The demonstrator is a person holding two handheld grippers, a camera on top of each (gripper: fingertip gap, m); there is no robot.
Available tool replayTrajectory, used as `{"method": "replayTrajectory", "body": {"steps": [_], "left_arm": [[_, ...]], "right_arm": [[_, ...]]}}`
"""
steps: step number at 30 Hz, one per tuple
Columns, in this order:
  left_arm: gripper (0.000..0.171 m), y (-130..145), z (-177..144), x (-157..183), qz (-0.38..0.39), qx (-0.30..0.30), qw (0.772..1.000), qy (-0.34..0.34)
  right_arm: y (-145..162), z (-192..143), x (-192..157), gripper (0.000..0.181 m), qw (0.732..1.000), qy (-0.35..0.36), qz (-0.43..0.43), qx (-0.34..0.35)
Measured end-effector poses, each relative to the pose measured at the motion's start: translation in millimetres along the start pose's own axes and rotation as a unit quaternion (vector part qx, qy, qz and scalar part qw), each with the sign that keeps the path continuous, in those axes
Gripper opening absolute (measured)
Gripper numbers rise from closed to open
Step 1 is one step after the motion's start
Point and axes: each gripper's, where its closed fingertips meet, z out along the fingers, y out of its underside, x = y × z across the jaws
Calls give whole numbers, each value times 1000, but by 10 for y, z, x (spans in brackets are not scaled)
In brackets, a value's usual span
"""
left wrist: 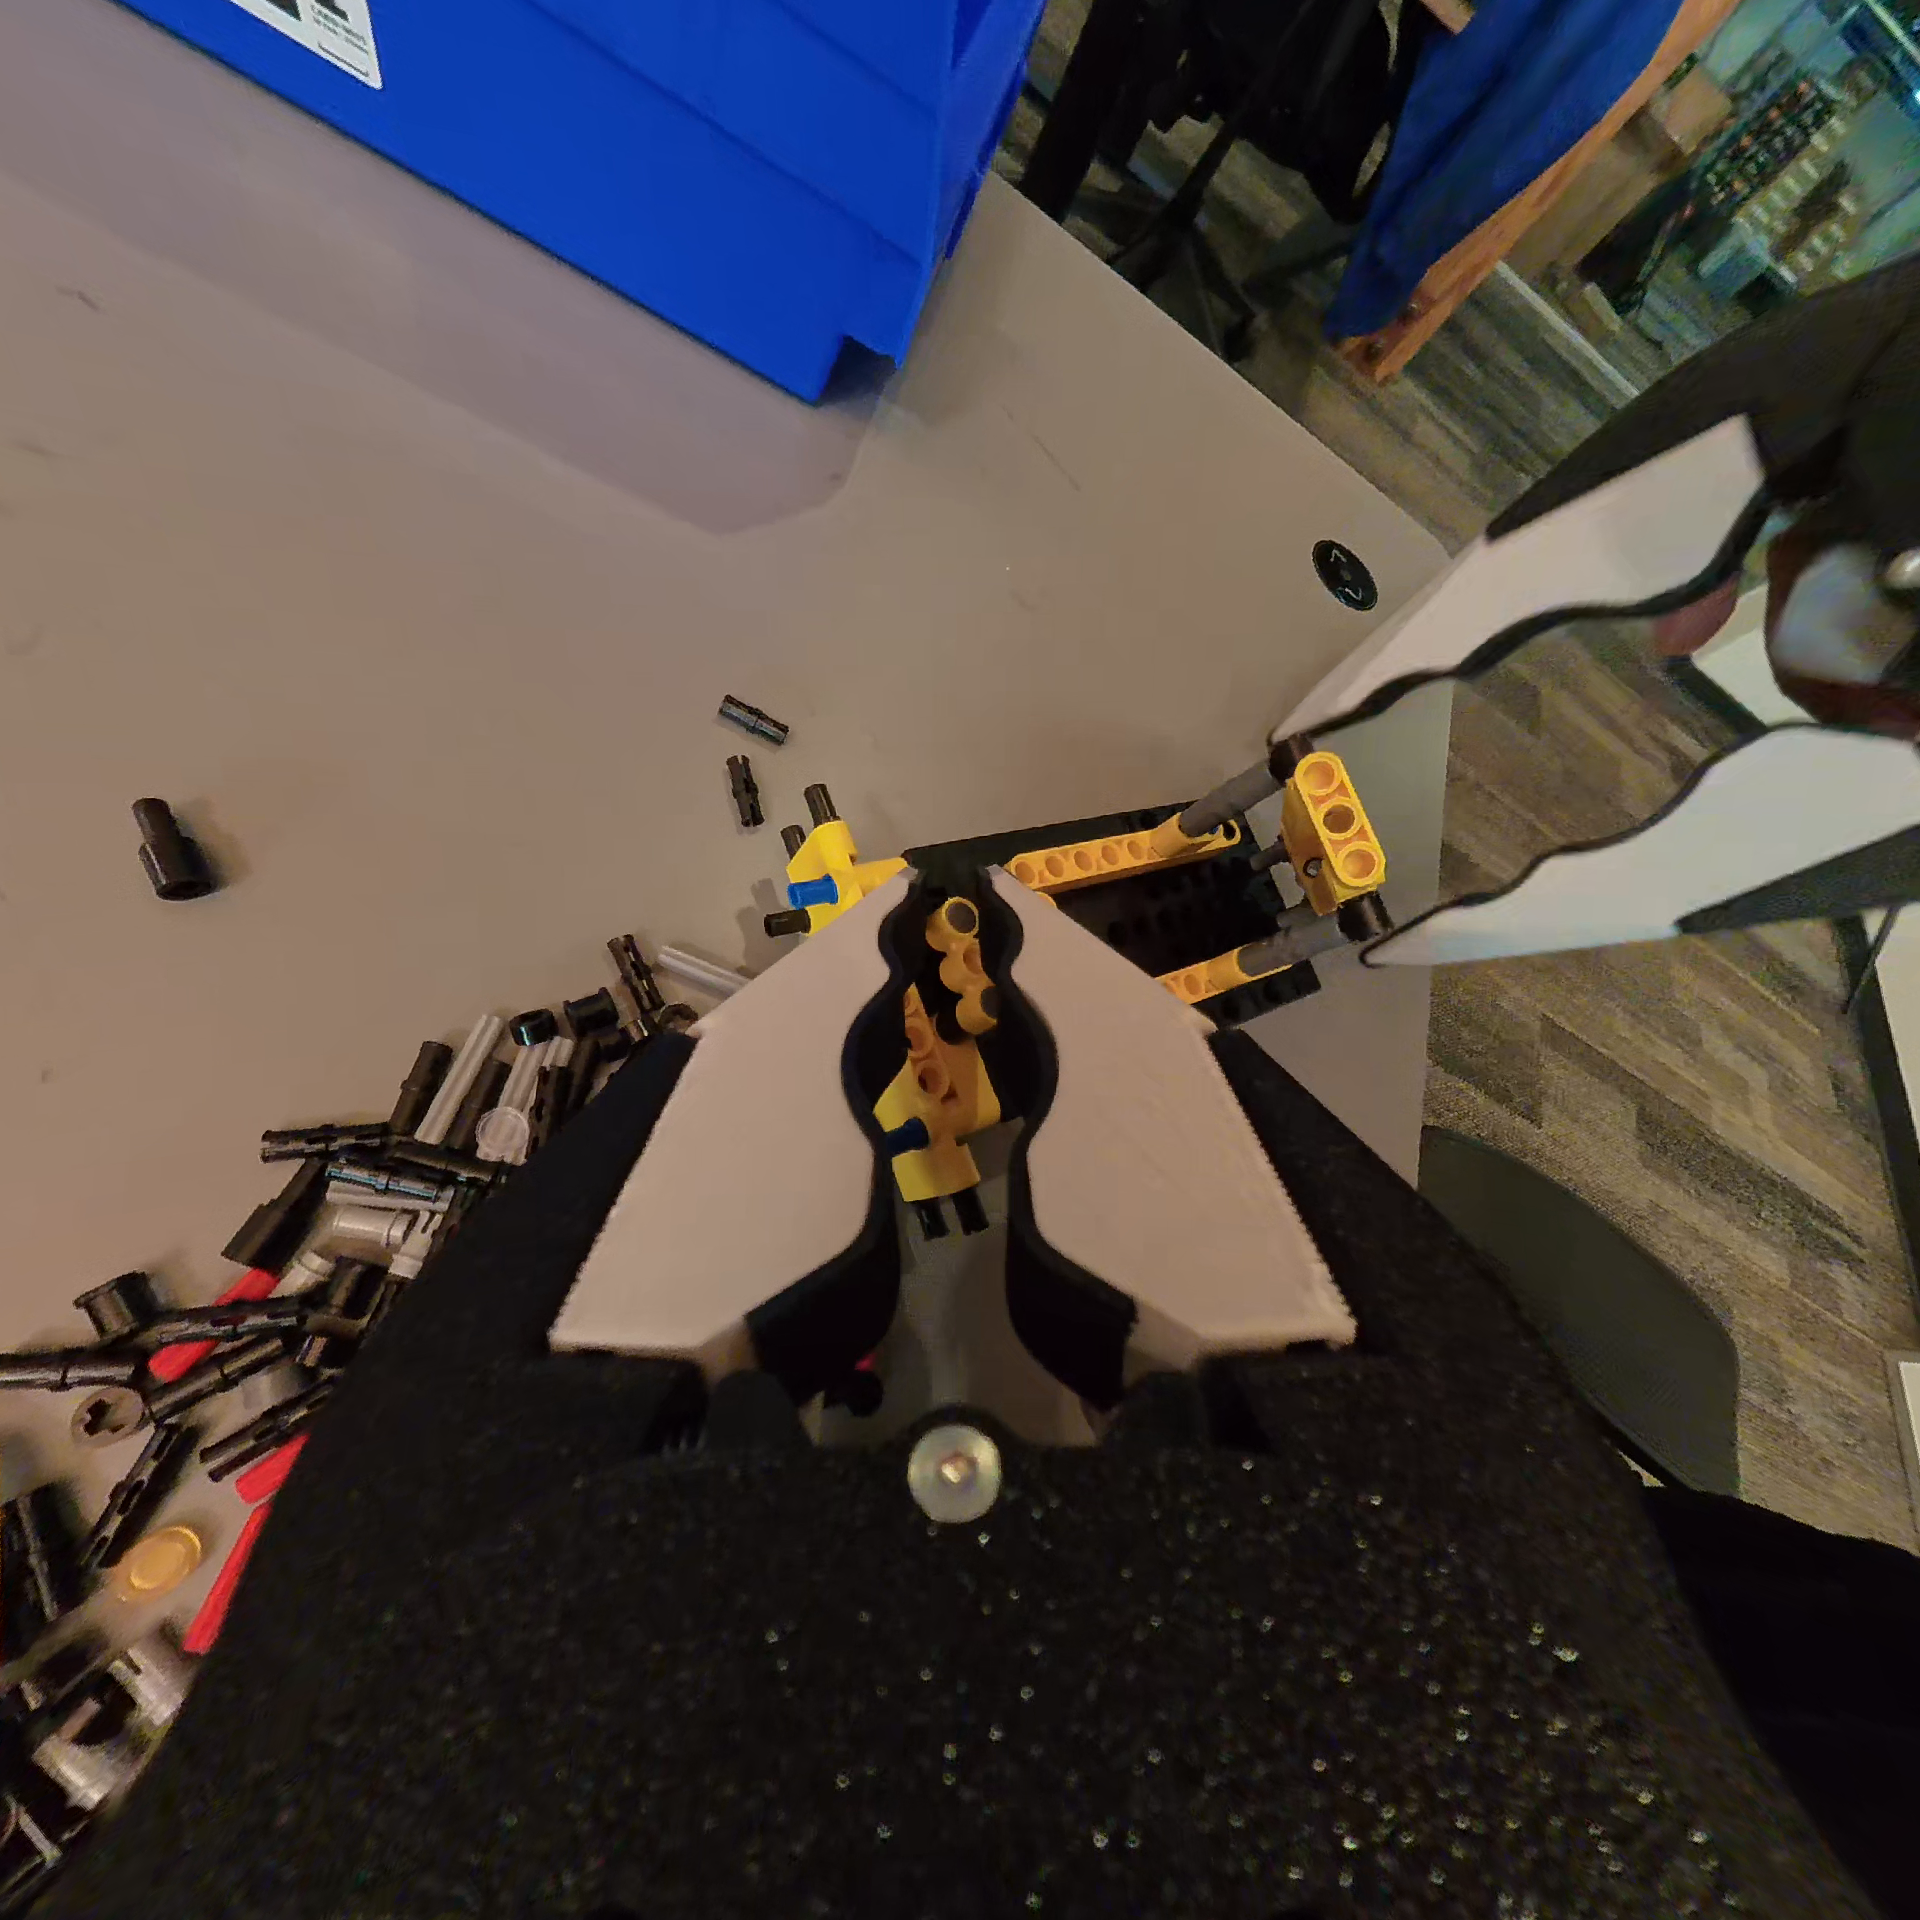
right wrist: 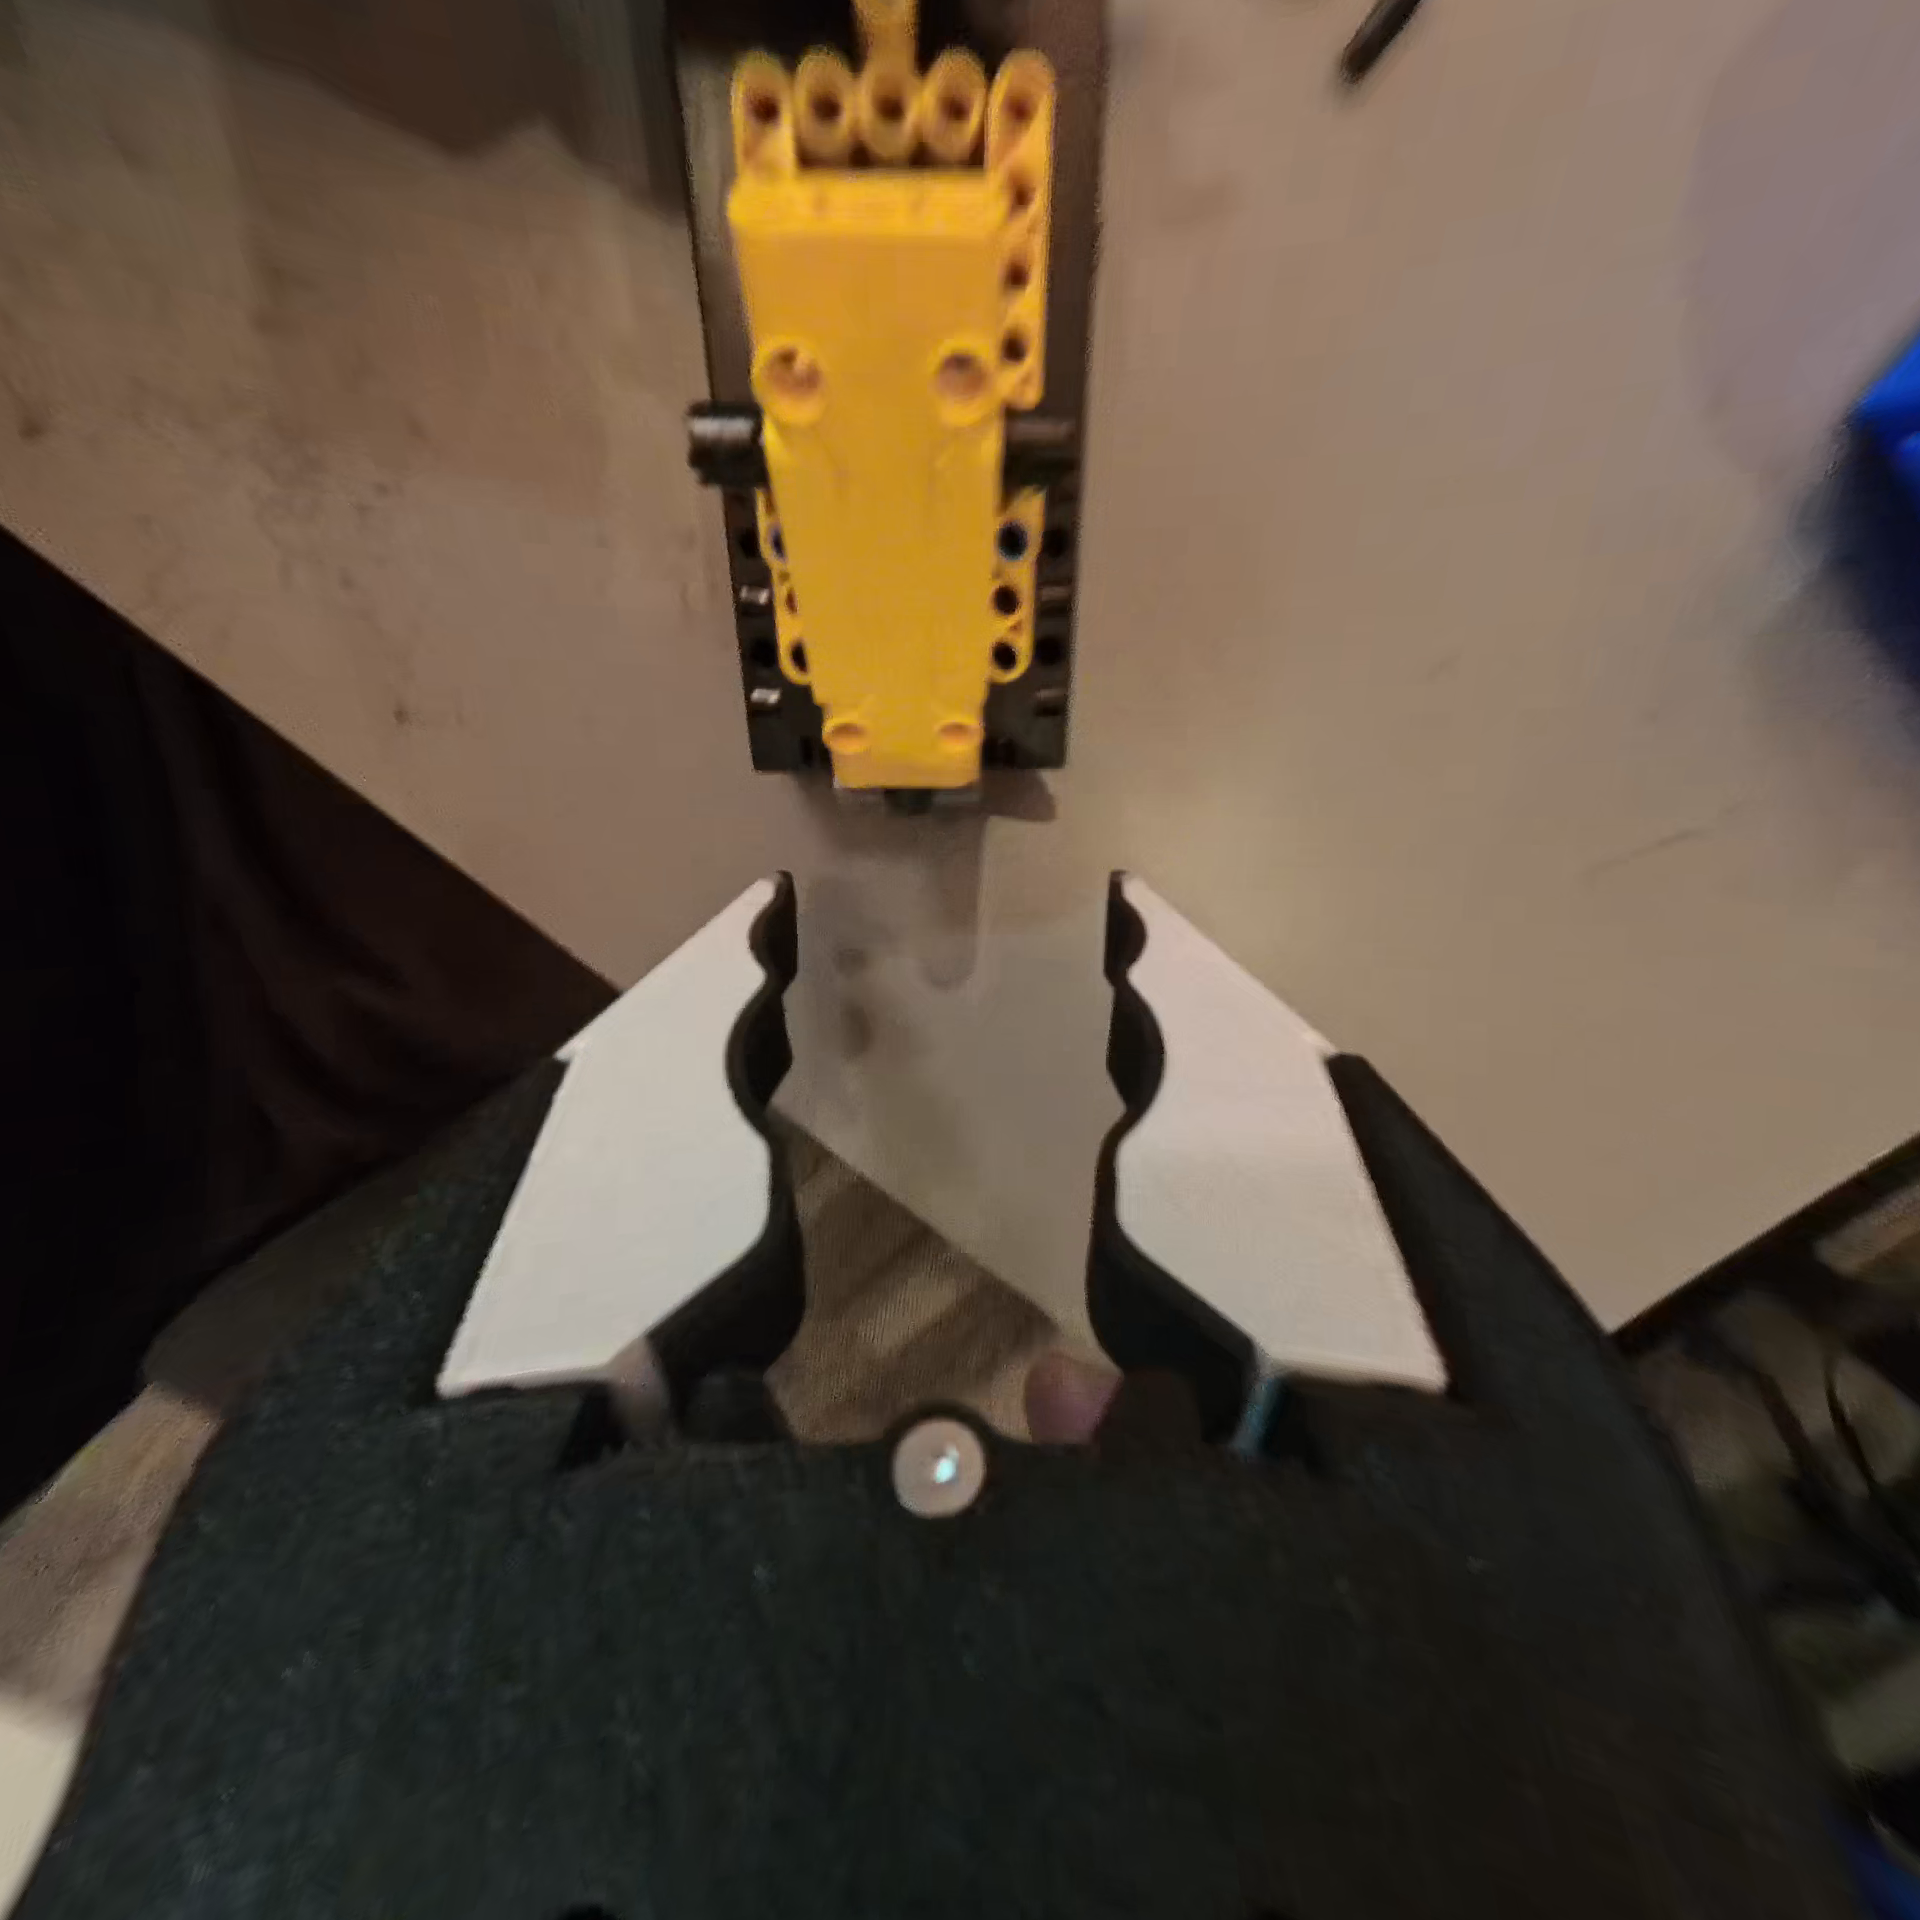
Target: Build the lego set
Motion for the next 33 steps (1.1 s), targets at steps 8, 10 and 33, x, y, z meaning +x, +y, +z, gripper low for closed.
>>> {"method": "replayTrajectory", "body": {"steps": [8, 10, 33], "left_arm": [[9, -3, 12, 9, 3, 2, 1000, 0], [9, -3, 15, 11, 4, 2, 1000, -1], [9, -4, 12, -2, 23, -1, 999, -28]], "right_arm": [[-194, -84, -88, 38, 990, -8, -17, 140], [-244, -85, -99, 25, 988, 3, -28, 150], [-282, -41, -76, 22, 999, -18, -21, 28]]}}
